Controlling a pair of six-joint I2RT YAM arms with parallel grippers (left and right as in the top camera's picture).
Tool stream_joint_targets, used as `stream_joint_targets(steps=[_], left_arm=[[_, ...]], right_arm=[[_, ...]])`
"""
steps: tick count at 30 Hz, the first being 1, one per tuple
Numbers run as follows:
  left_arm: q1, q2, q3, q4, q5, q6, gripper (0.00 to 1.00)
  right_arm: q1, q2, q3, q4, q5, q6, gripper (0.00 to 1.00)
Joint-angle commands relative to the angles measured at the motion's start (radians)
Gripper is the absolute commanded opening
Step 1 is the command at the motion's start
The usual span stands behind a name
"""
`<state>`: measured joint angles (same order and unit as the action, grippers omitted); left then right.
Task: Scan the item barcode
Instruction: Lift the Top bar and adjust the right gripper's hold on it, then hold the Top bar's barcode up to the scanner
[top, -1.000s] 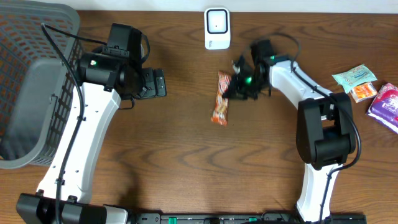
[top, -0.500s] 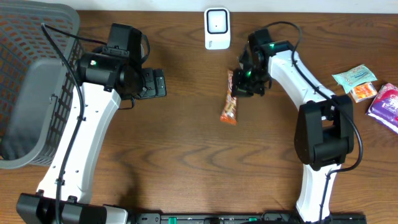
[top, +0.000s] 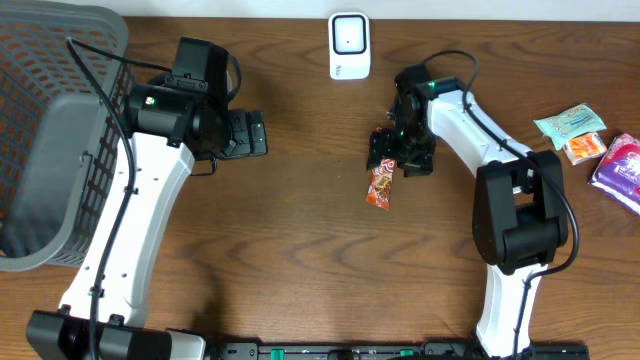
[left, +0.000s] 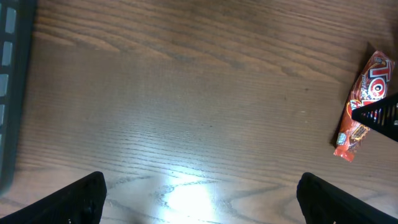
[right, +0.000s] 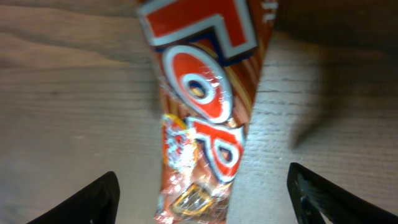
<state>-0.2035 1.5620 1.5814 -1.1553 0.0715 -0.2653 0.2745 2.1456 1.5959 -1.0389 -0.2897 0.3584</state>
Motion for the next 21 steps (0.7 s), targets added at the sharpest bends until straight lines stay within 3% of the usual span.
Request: stream_joint_targets(steps=[1,4,6,8,9,14,21], left_arm=[[0.004,0.002,-0.005,-0.004,-0.009,-0.005,0.98],[0.004,0.002,-0.005,-0.004,-0.009,-0.005,0.98],[0.004,0.002,-0.005,-0.004,-0.009,-0.005,0.98],[0.004,0.002,-0.005,-0.004,-0.009,-0.005,0.98],[0.004,0.002,-0.005,-0.004,-0.009,-0.005,0.98],[0.004,0.002,-0.005,-0.004,-0.009,-0.005,0.98],[0.004,0.002,-0.005,-0.004,-0.009,-0.005,0.98]], right_arm=[[0.004,0.003,-0.05,0.037,0.024,0.001,0.78],[0.005,0.003,-0.095,0.107,0.004,0.001,0.59],[0.005,0.003,-0.121,0.154,-0.034,0.001,0.4],[0.004,0.003,-0.134,0.185,-0.077,0.001,0.05],[0.004,0.003,-0.134,0.192,-0.092,0.001,0.01],[0.004,0.003,-0.091,0.228,-0.164,0.001,0.01],[0.004,0.003,0.102,0.234,-0.168,0.018,0.01]])
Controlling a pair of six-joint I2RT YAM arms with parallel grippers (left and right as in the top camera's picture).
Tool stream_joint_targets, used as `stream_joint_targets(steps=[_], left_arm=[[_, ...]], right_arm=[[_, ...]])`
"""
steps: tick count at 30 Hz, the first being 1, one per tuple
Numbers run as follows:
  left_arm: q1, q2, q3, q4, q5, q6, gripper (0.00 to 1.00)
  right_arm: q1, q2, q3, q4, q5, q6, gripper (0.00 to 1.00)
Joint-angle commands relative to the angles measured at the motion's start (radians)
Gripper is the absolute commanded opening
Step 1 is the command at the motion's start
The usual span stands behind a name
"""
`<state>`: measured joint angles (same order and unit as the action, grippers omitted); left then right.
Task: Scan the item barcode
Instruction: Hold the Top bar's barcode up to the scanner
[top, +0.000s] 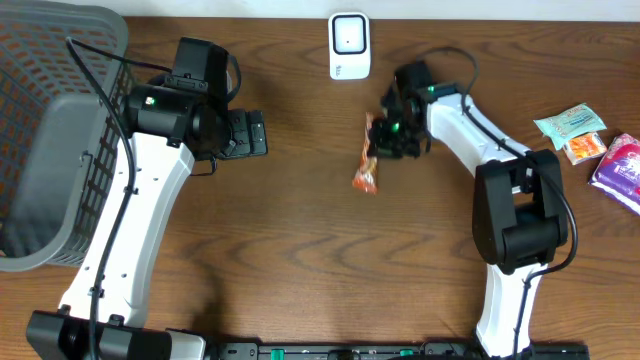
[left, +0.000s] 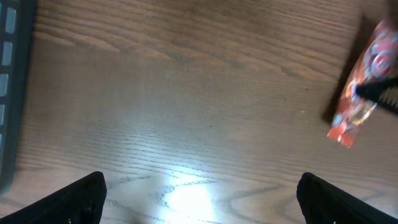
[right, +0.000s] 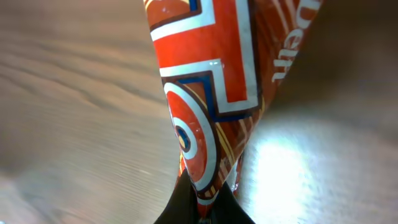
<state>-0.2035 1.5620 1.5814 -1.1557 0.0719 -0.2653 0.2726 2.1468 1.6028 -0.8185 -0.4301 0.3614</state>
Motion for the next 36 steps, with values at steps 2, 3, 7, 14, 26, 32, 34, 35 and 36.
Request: stream_joint_targets(steps=[2,3,7,14,26,32,34,35,36], left_arm=[[0.004,0.002,-0.005,-0.003,-0.01,-0.005,0.98],[0.004,0.002,-0.005,-0.003,-0.01,-0.005,0.98],[0.004,0.002,-0.005,-0.003,-0.009,-0.005,0.98],[0.004,0.002,-0.005,-0.003,-0.01,-0.005,0.98],[0.004,0.002,-0.005,-0.003,-0.009,-0.005,0.98],[0.004,0.002,-0.005,-0.003,-0.01,-0.005,0.98],[0.004,0.002,-0.005,-0.003,-0.01,-0.005,0.98],[0.004,0.002,-0.005,-0.003,-0.01,-0.005,0.98],[0.004,0.002,-0.005,-0.003,-0.009,-0.005,0.98]], right_arm=[[0.005,0.002,0.148,0.048,-0.024,0.051,0.01],[0.005,0.002,0.171,0.074,-0.024,0.074,0.01],[0.005,0.002,0.22,0.24,-0.024,0.182,0.01],[0.005,0.015,0.22,0.545,-0.024,0.356,0.01],[-0.024,0.147,0.271,0.737,0.003,0.499,0.01],[-0.032,0.184,0.32,0.76,-0.005,0.539,0.01],[-0.032,0.184,0.32,0.764,0.012,0.544,0.01],[-0.032,0.184,0.32,0.766,0.02,0.544,0.01],[-0.032,0.184,0.32,0.766,0.032,0.545,0.01]])
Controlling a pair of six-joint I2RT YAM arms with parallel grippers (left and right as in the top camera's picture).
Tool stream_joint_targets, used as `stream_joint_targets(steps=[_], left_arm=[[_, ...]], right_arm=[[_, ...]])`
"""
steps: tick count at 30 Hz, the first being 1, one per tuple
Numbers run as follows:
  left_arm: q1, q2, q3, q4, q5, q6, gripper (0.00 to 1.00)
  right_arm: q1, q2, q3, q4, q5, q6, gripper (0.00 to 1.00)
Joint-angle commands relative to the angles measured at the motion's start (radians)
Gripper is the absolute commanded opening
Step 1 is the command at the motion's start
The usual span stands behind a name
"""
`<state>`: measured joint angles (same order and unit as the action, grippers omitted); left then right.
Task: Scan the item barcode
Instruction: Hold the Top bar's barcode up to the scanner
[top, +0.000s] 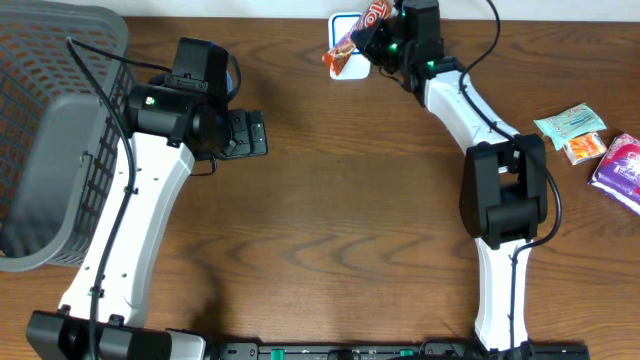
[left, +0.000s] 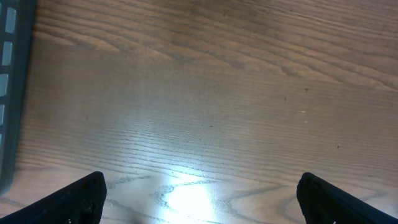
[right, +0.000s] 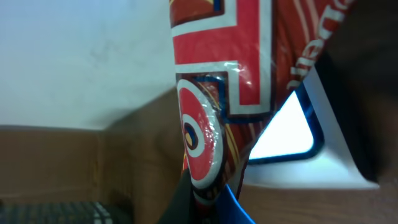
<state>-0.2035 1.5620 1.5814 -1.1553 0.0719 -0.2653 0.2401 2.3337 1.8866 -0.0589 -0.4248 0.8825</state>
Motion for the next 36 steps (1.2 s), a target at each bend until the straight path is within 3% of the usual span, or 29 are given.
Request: stream_joint_targets(steps=[1,17,25,30,36], left_arm=[[0.004,0.002,-0.005,-0.004,-0.01,-0.005,0.98],[0.004,0.002,-0.005,-0.004,-0.01,-0.005,0.98],[0.004,0.002,-0.005,-0.004,-0.009,-0.005,0.98],[0.004,0.002,-0.005,-0.004,-0.01,-0.005,0.98],[0.004,0.002,-0.005,-0.004,-0.01,-0.005,0.98]], right_arm=[[0.001,-0.003,0.036,0.006,0.036,0.023,0.01],[0.016,-0.003,0.036,0.064,0.126,0.077,0.01],[0.021,-0.003,0.036,0.019,-0.042,0.243,0.01],[0.047,-0.003,0.036,-0.137,-0.045,0.242,0.01],[0.062,-0.003,0.036,-0.106,-0.158,0.208,0.01]])
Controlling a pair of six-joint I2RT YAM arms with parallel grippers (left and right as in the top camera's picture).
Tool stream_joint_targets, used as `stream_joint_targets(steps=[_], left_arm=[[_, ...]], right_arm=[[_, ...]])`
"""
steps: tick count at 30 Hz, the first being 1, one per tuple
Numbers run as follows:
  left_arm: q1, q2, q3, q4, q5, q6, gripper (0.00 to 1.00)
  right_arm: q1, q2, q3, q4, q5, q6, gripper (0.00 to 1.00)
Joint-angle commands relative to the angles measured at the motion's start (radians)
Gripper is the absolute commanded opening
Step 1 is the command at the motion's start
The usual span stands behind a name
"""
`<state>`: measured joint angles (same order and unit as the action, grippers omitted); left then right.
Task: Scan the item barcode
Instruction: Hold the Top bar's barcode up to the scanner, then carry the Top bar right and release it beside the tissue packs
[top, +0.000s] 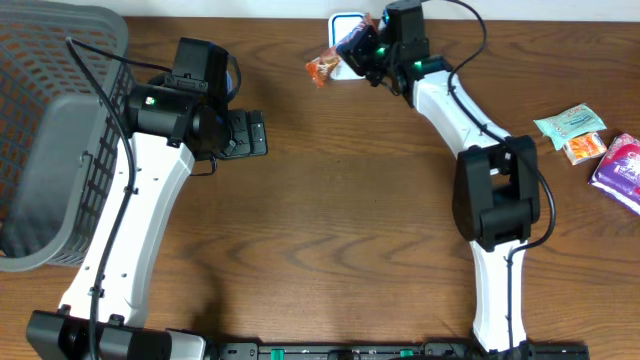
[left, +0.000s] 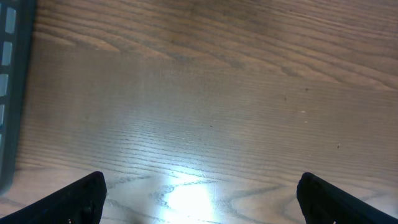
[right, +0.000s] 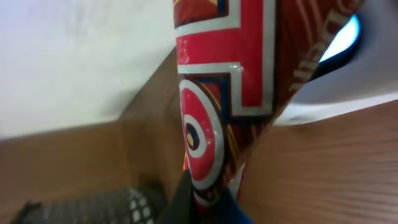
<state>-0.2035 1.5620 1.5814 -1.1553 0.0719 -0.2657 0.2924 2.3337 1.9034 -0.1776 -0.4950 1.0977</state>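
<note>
A red and orange snack wrapper (top: 327, 66) (right: 230, 99) hangs in the air at the far edge of the table, just left of the white barcode scanner (top: 346, 22). My right gripper (top: 358, 47) (right: 205, 208) is shut on the wrapper's end, holding it in front of the scanner, whose lit window (right: 343, 38) shows behind the wrapper. My left gripper (top: 250, 133) (left: 199, 193) is open over bare wood at the left, nothing between its fingers.
A grey mesh basket (top: 50, 130) stands at the far left. Several snack packets (top: 585, 140) lie at the right edge of the table. The wooden table (top: 330, 230) stretches between the arms.
My right gripper has shifted the wrapper a little to the left and down, so it now hangs left of the scanner rather than across its face. The left arm has not moved.
The wrapper lay on the table with my right gripper open around it. Then the gripper was shut on it, lifted slightly. Later it was held up against the scanner at the far edge, and now it sits just left of the scanner.
</note>
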Motion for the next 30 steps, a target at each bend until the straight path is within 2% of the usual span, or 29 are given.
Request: stream_joint_targets(steps=[1,9,14,19,27,30], left_arm=[[0.004,0.002,-0.005,-0.004,-0.01,-0.005,0.98],[0.004,0.002,-0.005,-0.004,-0.01,-0.005,0.98],[0.004,0.002,-0.005,-0.004,-0.01,-0.005,0.98],[0.004,0.002,-0.005,-0.004,-0.01,-0.005,0.98],[0.004,0.002,-0.005,-0.004,-0.01,-0.005,0.98],[0.004,0.002,-0.005,-0.004,-0.009,-0.005,0.98]], right_arm=[[0.01,-0.003,0.019,0.013,-0.102,-0.007,0.01],[-0.013,-0.004,0.019,0.01,-0.18,-0.015,0.01],[-0.08,-0.021,0.019,-0.019,-0.238,-0.112,0.01],[-0.182,-0.099,0.019,-0.189,-0.203,-0.253,0.01],[-0.431,-0.24,0.019,-0.571,0.002,-0.529,0.01],[-0.522,-0.255,0.019,-0.72,0.144,-0.645,0.01]])
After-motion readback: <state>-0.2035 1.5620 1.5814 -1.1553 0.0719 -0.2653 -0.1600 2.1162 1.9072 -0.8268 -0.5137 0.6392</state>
